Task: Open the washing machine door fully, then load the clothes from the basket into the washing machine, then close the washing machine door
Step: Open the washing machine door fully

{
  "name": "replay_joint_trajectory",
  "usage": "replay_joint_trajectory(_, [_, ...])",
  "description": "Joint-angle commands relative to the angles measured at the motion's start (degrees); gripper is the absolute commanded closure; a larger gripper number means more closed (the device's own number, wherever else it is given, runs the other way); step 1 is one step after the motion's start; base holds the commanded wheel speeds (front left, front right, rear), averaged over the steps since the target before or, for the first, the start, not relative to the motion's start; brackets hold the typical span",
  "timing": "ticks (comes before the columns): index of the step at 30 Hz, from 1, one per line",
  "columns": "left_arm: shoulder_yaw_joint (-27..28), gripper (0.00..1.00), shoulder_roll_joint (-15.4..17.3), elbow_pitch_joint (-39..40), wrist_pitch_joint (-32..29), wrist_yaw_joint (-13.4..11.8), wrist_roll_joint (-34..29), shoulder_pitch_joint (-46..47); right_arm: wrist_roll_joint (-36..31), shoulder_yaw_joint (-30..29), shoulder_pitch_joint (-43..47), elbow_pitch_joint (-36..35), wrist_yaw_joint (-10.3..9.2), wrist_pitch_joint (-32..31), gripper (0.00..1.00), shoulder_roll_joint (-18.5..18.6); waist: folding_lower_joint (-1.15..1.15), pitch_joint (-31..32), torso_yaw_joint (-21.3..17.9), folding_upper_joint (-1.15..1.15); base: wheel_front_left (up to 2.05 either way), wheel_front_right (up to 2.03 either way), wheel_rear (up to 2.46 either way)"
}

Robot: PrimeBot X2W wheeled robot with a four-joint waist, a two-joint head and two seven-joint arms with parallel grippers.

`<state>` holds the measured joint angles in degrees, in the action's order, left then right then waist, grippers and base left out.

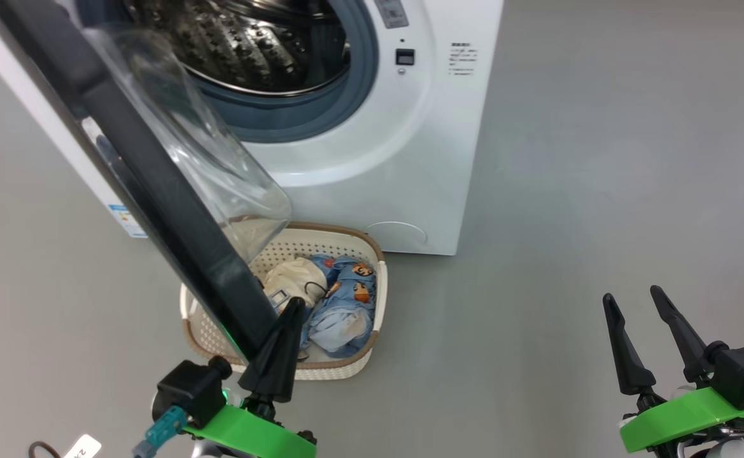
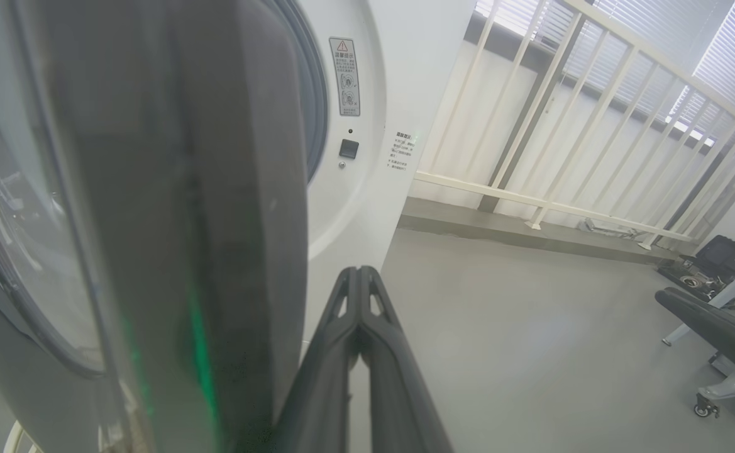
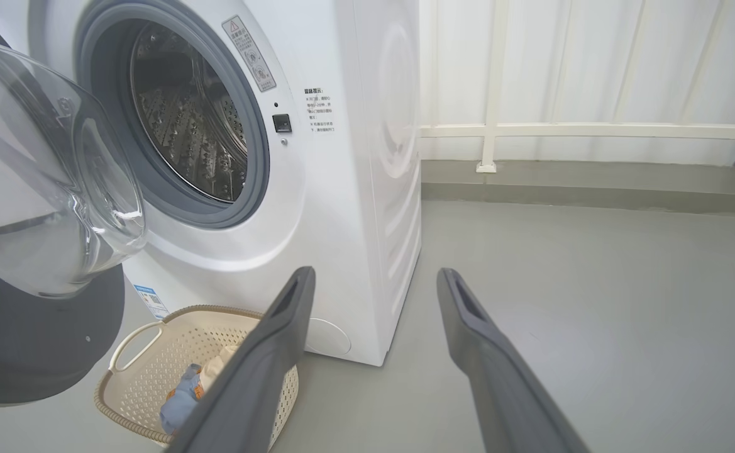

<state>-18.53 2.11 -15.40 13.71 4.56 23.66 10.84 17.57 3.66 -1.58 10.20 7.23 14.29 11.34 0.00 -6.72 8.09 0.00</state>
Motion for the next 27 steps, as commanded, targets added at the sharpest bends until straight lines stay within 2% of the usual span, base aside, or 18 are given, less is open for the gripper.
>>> replay_joint_trajectory(1, [2.8, 1.0, 1.2, 0.7, 0.8, -0.3, 0.7, 2.4, -0.4, 1.4, -0.5, -1.5, 0.25, 0.7, 0.0, 1.3, 0.0, -0.1, 1.5, 0.0, 0.0, 0.0, 0.0])
replay_joint_trajectory(14, [2.2, 1.0, 1.1, 2.0, 1.1, -0.9, 0.9, 1.4, -0.5, 1.6, -0.6, -1.4, 0.25, 0.7, 0.0, 2.2, 0.0, 0.2, 6.7, 0.0, 0.0, 0.0, 0.0])
replay_joint_trajectory(27, [2.4, 1.0, 1.3, 4.2, 1.2, -2.9, 1.0, -1.6, -0.7, 1.7, -0.2, -1.4, 0.25, 0.7, 0.0, 2.7, 0.0, 0.4, 12.4, 0.0, 0.0, 0.0, 0.0])
